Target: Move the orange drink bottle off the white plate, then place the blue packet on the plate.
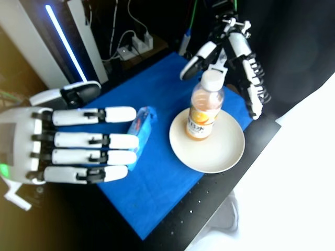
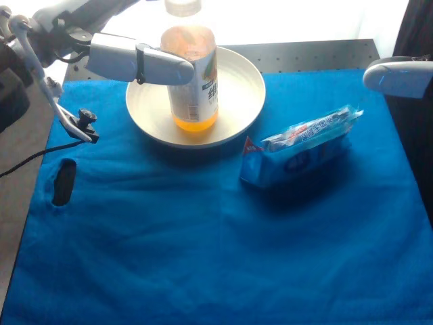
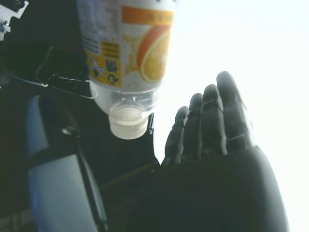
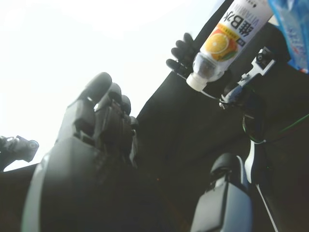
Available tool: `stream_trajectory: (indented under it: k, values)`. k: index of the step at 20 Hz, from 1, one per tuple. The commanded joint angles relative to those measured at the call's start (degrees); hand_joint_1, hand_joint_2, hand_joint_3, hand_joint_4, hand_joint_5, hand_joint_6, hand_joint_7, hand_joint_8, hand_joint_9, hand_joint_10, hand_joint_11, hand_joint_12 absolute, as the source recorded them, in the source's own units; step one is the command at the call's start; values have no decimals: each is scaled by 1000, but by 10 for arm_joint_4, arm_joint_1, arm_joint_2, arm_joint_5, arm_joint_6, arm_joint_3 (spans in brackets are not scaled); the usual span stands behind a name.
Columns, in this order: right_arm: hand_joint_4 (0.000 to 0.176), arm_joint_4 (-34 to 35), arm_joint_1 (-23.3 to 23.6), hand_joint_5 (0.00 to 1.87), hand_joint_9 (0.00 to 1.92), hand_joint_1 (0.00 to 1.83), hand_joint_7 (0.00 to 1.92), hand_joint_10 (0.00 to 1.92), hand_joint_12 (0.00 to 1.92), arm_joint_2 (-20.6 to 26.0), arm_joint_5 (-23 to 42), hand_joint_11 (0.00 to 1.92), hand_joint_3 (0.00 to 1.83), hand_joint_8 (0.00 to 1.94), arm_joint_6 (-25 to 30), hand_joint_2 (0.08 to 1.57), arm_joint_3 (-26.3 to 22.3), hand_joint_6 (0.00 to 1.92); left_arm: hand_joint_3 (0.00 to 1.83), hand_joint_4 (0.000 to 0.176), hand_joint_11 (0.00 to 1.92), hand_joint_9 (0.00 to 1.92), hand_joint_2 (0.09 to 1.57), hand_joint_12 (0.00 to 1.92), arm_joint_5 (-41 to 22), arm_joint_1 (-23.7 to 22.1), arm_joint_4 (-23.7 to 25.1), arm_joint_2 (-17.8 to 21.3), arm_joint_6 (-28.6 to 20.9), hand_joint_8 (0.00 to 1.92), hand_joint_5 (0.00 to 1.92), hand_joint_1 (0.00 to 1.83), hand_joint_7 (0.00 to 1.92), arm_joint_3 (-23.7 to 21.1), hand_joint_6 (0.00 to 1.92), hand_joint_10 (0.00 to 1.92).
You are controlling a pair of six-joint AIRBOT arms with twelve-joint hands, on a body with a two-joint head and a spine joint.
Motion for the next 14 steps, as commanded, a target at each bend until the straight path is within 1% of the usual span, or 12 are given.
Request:
stream_trajectory:
  k: [1,2,3,4,5,7,9,10,11,12,13,14]
  values:
    - [100,15,7,118,293,550,285,4,958,-1,70,0,0,3,4,781,3,0,0,42,11,131,687,524,-63,-9,-20,-4,-5,0,9,759,110,3,0,6]
    - [90,15,7,119,287,586,282,1,970,-2,70,0,0,1,4,784,3,0,0,48,12,135,679,530,-62,-9,-19,-6,-5,2,10,743,116,5,1,7]
    - [85,15,7,122,290,603,284,1,995,-2,70,0,1,1,4,789,3,1,0,46,10,135,681,532,-60,-9,-18,-9,-6,2,7,736,117,7,0,6]
    - [79,15,7,125,294,608,294,3,1002,-3,70,0,0,5,4,788,3,2,0,35,7,134,681,530,-58,-9,-18,-11,-7,2,12,742,117,9,2,5]
    - [81,15,7,131,292,627,300,2,998,-4,70,0,0,6,4,785,3,4,0,26,14,142,679,532,-57,-9,-17,-15,-12,6,18,741,127,14,4,8]
    - [75,15,7,119,289,628,311,0,993,-5,70,0,0,9,4,788,3,0,2,16,55,161,694,473,-55,-9,-17,-18,-17,4,33,754,142,19,1,3]
    - [73,15,7,126,287,641,316,1,984,-6,70,0,1,5,4,791,3,1,2,22,72,167,738,418,-51,-9,-17,-23,-18,0,30,778,136,23,0,0]
    - [70,14,7,132,281,649,316,1,964,-7,70,0,2,2,4,797,3,2,0,22,64,162,731,409,-51,-9,-17,-26,-19,0,34,796,134,26,2,0]
    - [76,14,7,131,278,655,313,0,944,-7,70,0,0,1,4,794,3,1,2,27,60,159,741,402,-50,-9,-17,-26,-20,0,33,830,126,26,1,0]
    - [69,13,7,128,276,667,308,0,940,-9,70,0,5,0,4,806,3,0,0,30,76,154,745,348,-48,-9,-17,-29,-22,0,33,842,122,28,0,2]
    - [43,13,7,94,215,674,256,5,816,-9,70,0,12,4,4,847,3,2,0,35,69,153,745,330,-46,-9,-16,-33,-23,2,36,864,124,31,1,2]
    - [4,13,7,104,207,690,249,5,716,-9,70,0,14,4,4,879,3,5,2,38,65,151,754,324,-45,-9,-14,-37,-28,4,42,871,131,35,3,1]
